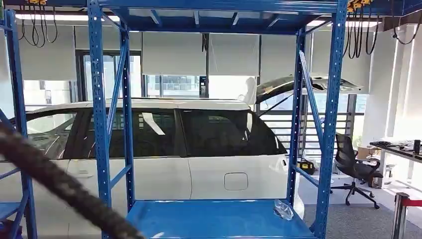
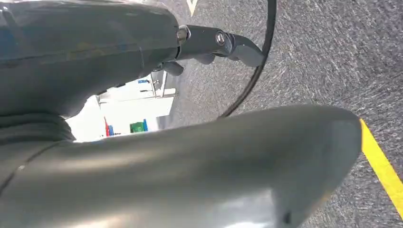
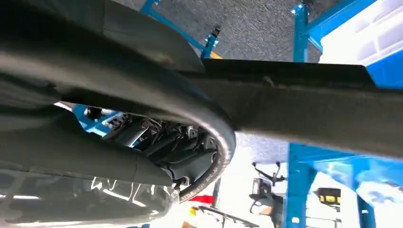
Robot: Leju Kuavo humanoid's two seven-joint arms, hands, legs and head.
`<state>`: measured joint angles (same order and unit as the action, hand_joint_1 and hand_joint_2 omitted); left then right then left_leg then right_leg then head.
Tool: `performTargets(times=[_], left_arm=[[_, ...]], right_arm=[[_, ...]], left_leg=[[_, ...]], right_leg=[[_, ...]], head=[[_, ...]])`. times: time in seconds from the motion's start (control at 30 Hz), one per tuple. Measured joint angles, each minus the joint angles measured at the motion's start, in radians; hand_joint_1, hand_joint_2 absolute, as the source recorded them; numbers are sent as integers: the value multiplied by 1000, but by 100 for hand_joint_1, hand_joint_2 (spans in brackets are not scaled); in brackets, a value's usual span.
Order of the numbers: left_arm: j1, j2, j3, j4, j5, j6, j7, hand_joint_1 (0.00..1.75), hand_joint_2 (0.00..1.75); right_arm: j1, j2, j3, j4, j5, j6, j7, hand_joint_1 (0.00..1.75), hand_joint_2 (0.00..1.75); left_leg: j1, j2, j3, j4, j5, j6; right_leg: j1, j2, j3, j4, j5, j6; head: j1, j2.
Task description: Take the parts from the cabinet and place them on the table.
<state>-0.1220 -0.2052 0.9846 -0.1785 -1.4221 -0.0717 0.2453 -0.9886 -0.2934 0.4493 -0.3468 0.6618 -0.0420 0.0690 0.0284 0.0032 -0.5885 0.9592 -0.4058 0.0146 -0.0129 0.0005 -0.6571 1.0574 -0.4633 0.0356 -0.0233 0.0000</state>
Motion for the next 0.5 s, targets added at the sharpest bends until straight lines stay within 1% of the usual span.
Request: performTargets(times=[0.03, 0.07, 0.1, 0.13, 0.17, 0.2, 0.23, 0.27, 0.3, 0.33, 0.37, 0.4, 0.43, 0.5], left_arm=[[0, 0, 0, 0, -1, 0, 2, 0, 0], [0, 0, 0, 0, -1, 0, 2, 0, 0], [0, 0, 0, 0, -1, 0, 2, 0, 0], [0, 0, 0, 0, -1, 0, 2, 0, 0], [0, 0, 0, 0, -1, 0, 2, 0, 0], [-1, 0, 0, 0, -1, 0, 2, 0, 0], [-3, -1, -1, 0, -2, 0, 2, 0, 0], [-4, 2, -1, -1, -2, 0, 2, 0, 0], [-5, 4, -2, -2, -2, -1, 1, 0, 0], [-4, 3, -3, -2, -2, -2, 2, 0, 0], [-2, 3, -5, -2, -2, -2, 2, 0, 0], [-1, 4, -6, -2, -2, -3, 2, 0, 0], [-2, 4, -7, -1, -2, -3, 2, 0, 0], [-4, 4, -7, -2, -2, -2, 1, 0, 0]], right_arm=[[10, -8, -11, 2, -1, -3, 0, 175, 175], [23, -16, -20, 4, -3, -7, 0, 175, 175], [38, -20, -26, 6, -3, -9, 0, 175, 175], [52, -24, -30, 8, -3, -10, -1, 175, 175], [61, -27, -36, 10, -3, -10, -1, 175, 175], [67, -29, -42, 11, -2, -11, 0, 175, 175], [70, -30, -47, 12, -1, -12, 0, 175, 175], [76, -32, -54, 13, -1, -15, -1, 175, 175], [76, -33, -61, 14, -1, -15, -3, 175, 175], [89, -35, -65, 16, 0, -15, -3, 175, 175], [103, -36, -68, 16, 3, -17, -2, 175, 175], [112, -32, -68, 18, 9, -18, -2, 175, 175], [122, -32, -69, 20, 19, -18, 2, 175, 175], [152, -29, -68, 24, 39, -15, 13, 175, 175]], left_leg=[[2, 0, 0, 0, 0, -1], [4, 0, 0, 0, 0, -2], [8, 1, -1, 1, 0, -5], [14, 1, -1, 3, -1, -12], [21, 1, -3, 8, -3, -20], [29, 2, -7, 18, -8, -32], [38, 2, -14, 34, -16, -46], [33, 2, -25, 49, -24, -63], [33, 1, -30, 63, -28, -71], [29, 1, -28, 57, -26, -74], [36, 0, -25, 50, -27, -77], [36, 0, -21, 47, -32, -77], [34, 0, -18, 42, -31, -75], [33, -1, -11, 31, -23, -70]], right_leg=[[-4, 0, -38, 91, -43, 3], [-8, 0, -70, 166, -70, 7], [-15, 0, -88, 209, -78, 13], [-23, 0, -82, 201, -65, 19], [-32, -1, -57, 154, -37, 29], [-42, -2, -13, 71, 3, 40], [-55, -6, 41, -25, 40, 53], [-57, -3, 49, -48, 10, 68], [-47, 10, 46, -42, 17, 45], [-48, 8, 43, -33, 13, 31], [-56, 8, 44, -35, 16, 24], [-56, 9, 42, -35, 18, 23], [-59, 10, 39, -35, 19, 21], [-58, 12, 36, -35, 21, 17]], head=[[0, 0], [0, 0], [0, 0], [0, 0], [0, 0], [0, 0], [0, 0], [-1, 0], [-4, 0], [1, 0], [3, 0], [2, -1], [2, 0], [5, 0]])
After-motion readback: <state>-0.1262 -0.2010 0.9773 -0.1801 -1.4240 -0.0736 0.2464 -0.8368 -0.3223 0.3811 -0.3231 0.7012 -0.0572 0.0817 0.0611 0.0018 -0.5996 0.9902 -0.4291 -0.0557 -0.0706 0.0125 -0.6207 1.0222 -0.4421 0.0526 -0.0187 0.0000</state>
